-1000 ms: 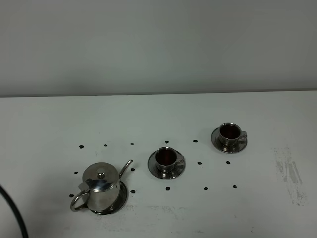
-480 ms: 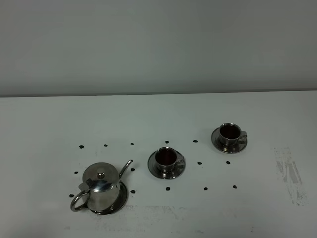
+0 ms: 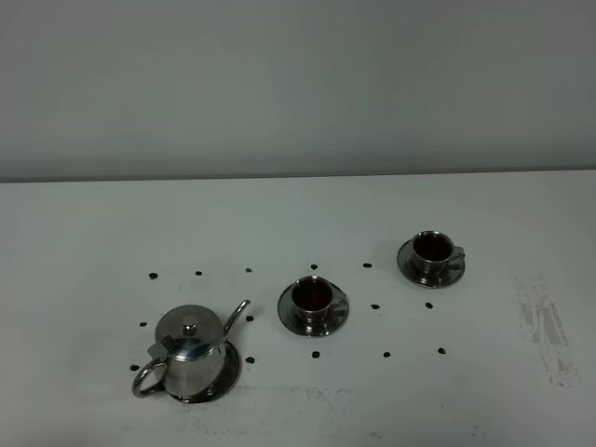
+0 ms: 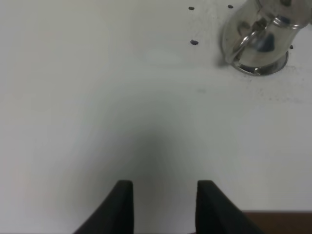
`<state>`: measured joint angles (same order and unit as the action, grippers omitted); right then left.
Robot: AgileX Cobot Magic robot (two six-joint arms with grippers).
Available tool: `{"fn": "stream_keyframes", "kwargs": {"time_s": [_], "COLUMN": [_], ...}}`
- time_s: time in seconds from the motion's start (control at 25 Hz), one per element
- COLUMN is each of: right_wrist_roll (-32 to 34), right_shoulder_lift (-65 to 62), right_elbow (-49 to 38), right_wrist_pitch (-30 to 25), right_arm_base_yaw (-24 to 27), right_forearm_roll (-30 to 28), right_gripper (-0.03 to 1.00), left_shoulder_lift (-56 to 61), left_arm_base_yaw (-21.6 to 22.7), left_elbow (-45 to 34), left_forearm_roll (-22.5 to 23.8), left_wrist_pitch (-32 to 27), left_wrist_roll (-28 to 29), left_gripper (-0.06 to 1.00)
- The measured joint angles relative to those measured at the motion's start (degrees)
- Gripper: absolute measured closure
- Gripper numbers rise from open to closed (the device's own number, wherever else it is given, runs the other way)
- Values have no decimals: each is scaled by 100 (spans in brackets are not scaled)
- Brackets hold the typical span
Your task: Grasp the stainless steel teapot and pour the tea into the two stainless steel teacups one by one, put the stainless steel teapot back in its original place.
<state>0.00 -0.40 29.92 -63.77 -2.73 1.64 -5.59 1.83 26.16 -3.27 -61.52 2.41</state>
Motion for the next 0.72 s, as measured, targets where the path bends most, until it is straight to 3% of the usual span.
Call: {"fn": "stream_keyframes", "kwargs": {"time_s": [0.72], "right_wrist_roll": [0], "right_shoulder_lift": [0], "right_elbow": [0], "right_wrist_pitch": [0], "right_arm_base_yaw": [0], "right_forearm_roll": [0], "right_gripper": [74], "left_shoulder_lift": [583], "left_arm_base_yaw": [0], "left_elbow": [-14], "left_forearm_roll": [-123], "left_wrist_pitch": [70], "left_wrist_roll": [-138], "left_gripper": [60]}}
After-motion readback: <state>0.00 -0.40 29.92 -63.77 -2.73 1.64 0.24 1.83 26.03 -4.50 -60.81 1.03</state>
